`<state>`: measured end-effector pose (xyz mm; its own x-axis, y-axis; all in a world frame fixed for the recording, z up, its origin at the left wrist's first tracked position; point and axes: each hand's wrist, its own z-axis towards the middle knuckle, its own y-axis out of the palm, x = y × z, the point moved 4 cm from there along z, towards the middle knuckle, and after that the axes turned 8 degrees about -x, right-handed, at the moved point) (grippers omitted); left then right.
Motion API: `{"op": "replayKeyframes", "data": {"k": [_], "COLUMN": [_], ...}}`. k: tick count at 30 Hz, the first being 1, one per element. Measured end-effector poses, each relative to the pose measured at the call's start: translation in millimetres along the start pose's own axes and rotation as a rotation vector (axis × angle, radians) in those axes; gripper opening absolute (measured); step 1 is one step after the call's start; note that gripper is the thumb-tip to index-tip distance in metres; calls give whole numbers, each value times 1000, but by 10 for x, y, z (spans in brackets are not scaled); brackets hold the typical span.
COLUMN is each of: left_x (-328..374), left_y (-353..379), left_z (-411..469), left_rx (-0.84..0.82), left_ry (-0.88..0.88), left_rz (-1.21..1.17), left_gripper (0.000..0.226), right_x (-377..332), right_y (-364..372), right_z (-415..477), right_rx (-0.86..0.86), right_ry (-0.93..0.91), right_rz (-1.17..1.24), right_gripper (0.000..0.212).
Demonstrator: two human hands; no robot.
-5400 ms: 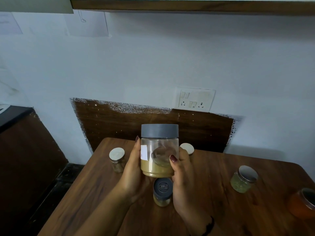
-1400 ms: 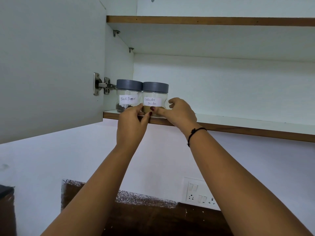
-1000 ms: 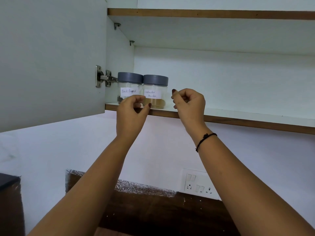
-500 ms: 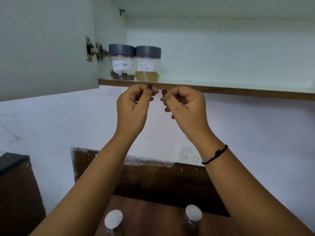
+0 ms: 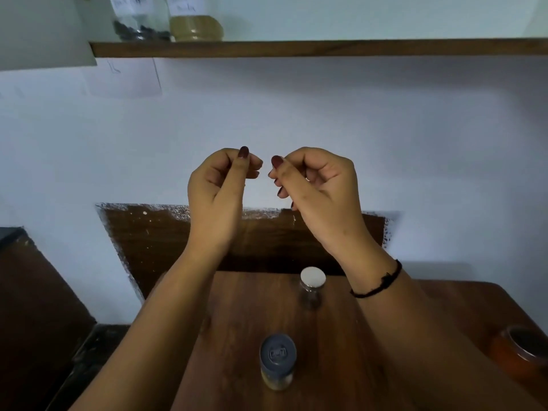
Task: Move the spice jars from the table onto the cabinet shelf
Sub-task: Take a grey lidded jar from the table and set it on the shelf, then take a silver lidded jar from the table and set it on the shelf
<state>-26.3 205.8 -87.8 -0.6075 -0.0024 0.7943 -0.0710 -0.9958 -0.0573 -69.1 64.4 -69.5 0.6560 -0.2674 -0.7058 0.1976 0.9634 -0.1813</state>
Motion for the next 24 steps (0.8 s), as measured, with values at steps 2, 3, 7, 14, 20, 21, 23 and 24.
{"op": "replayKeyframes", "data": {"k": [2,3,7,14,20,21,23,24], "left_x": [-25,-43,-160,-388,-575,-614,-677,-704], "left_y": [56,81,172,316,443,467,531,571], "left_z": [-131,-197,-460,-891,-1255,-1322,-1460,-1529], "left_rx": [-7,-11,-30,-92,-141,-153,-190,-216], "left_ry": [-19,-30,-75,-136,-237,-254,-277,-282], "left_rz": [-23,-32,-67,-100,-83,-71,-47,-42], "left_gripper": [26,26,27,24,23,23,23,22], "right_x": [29,46,123,329,512,545,615,655], "right_y": [-49,-72,-141,-276,-411,-438,-487,-508], "right_z": [-132,-200,-476,-910,-1292,-1363,-1513,-1592], "right_rx": [9,9,-9,-11,-59,-67,-84,-95], "right_ry": [11,18,32,116,166,180,218,235], "right_rz": [12,22,76,99,7,1,-6,-3], "right_gripper": [17,17,16,14,18,18,17,16]}}
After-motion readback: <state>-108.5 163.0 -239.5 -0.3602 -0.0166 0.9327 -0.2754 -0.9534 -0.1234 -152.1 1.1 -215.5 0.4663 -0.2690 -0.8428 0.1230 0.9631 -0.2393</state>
